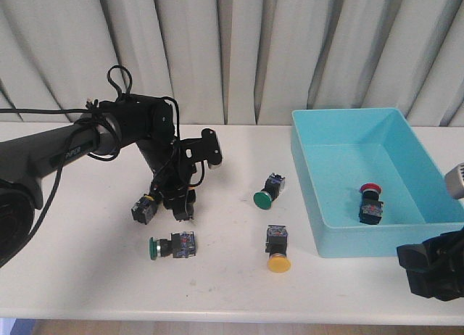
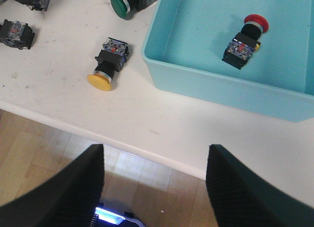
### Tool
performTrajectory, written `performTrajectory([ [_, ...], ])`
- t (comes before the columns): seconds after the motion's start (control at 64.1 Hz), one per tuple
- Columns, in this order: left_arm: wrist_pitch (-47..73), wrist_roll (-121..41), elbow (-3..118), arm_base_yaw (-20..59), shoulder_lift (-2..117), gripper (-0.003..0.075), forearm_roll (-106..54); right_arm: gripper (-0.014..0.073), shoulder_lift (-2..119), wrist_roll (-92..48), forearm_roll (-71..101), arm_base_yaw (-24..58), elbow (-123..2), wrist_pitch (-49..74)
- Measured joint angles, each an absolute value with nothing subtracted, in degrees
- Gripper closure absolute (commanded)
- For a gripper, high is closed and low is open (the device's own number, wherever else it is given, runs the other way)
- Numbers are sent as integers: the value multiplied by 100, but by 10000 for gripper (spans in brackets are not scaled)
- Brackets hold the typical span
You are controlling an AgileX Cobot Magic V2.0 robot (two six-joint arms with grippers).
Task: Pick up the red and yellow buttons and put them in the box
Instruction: 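Reach the left gripper to the yellow-capped button and grasp it, then lift the yellow button and bring it toward the right gripper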
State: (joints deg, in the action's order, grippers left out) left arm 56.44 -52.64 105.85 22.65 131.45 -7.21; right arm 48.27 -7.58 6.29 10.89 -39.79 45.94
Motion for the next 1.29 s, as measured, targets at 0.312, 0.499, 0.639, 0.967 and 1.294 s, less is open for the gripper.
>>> performTrajectory([
  [0.312, 5645, -5264, 10585, 2265, 13145, 507, -727, 158, 4827, -758, 629, 1089, -3979, 4594],
  [0.499, 5707, -5046, 10585, 2265, 13096, 521, -691, 158, 4827, -758, 629, 1089, -3979, 4594],
  [0.639, 5746, -4446, 10585, 2265, 12893, 521, -679, 158, 4827, -758, 629, 1089, -3979, 4594],
  [0.967, 6002, -2239, 10585, 2152, 11881, 520, -650, 158, 4827, -758, 629, 1089, -3979, 4594],
  [1.294, 5867, -1614, 9424, 2151, 9928, 519, -662, 158, 4827, -758, 629, 1089, -3979, 4594],
])
